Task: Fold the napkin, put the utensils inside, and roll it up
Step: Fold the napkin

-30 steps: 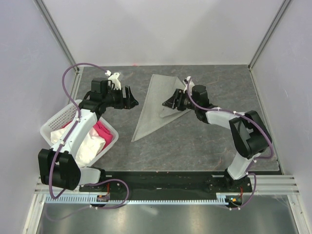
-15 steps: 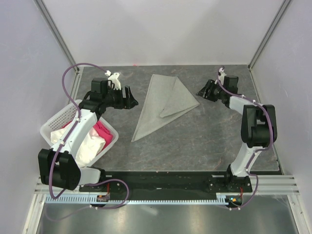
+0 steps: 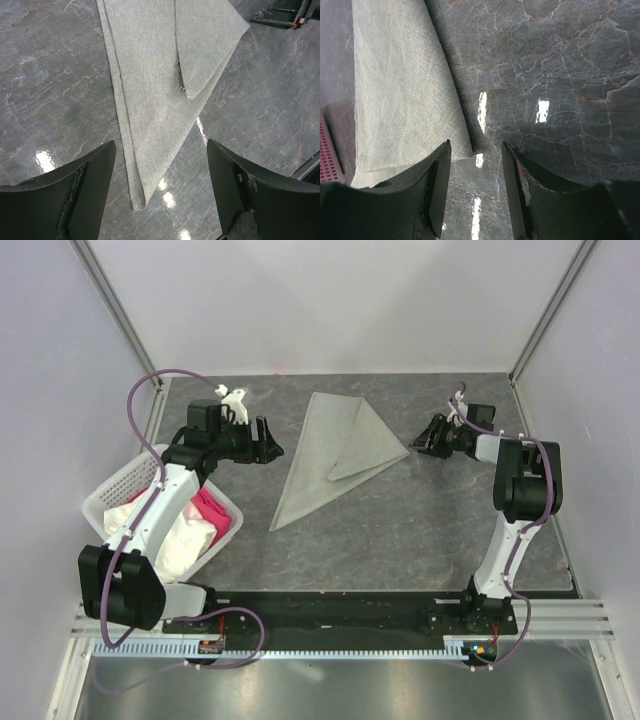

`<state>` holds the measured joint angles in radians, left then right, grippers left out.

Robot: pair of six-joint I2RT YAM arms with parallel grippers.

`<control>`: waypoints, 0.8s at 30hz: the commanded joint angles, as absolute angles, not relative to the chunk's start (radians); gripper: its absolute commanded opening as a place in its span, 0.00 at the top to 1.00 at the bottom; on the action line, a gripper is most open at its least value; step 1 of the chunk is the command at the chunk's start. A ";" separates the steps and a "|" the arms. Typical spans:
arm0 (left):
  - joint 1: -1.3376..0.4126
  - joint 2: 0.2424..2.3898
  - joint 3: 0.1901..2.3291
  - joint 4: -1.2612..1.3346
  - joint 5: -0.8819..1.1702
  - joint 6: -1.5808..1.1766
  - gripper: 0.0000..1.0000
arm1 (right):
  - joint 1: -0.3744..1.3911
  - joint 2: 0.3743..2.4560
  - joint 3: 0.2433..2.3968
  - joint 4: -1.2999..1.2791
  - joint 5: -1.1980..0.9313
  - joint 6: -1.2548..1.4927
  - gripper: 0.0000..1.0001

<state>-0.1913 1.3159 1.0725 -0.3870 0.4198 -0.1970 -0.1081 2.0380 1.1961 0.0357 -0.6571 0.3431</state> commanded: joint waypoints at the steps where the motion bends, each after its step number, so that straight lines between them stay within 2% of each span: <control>1: -0.190 1.318 1.071 -0.354 0.416 -0.207 0.19 | -0.118 2.091 1.239 0.035 -0.712 0.296 0.46; 24: -0.190 1.310 1.071 -0.354 0.433 -0.215 0.19 | -0.097 2.086 1.212 0.041 -0.744 0.288 0.50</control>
